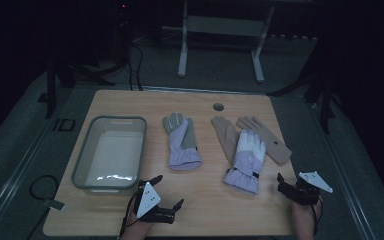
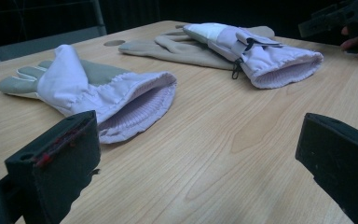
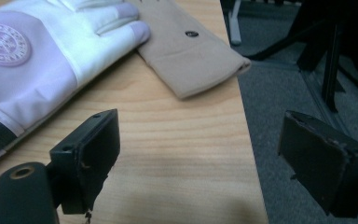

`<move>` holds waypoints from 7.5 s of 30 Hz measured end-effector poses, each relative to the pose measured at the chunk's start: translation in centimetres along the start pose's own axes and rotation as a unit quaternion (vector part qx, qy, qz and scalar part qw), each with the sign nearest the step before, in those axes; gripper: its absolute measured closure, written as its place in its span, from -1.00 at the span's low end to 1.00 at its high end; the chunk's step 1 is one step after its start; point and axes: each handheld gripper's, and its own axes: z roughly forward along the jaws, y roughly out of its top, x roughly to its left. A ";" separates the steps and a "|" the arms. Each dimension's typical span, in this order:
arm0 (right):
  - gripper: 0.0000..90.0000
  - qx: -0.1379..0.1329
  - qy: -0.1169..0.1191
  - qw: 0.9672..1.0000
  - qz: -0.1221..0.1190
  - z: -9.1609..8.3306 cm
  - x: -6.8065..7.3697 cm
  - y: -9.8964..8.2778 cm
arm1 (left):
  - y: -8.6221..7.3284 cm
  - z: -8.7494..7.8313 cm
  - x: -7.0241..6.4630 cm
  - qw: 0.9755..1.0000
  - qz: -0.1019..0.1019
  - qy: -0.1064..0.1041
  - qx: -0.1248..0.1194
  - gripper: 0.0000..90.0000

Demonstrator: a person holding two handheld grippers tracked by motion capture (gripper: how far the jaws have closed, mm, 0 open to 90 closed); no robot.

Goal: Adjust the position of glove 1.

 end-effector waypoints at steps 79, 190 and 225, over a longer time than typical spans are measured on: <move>-0.41 0.051 0.253 0.958 -0.128 6.8 23.5 18.6 | -0.1 -0.1 0.4 1.000 -0.015 -0.024 -0.004 -1.00; 0.07 0.146 0.178 0.968 -0.096 4.1 7.8 11.7 | 0.0 0.0 0.4 1.000 -0.016 -0.024 0.002 -1.00; 0.78 0.158 0.198 0.965 -0.062 4.8 7.6 8.0 | -0.1 -0.2 0.4 1.000 -0.017 -0.019 -0.004 -1.00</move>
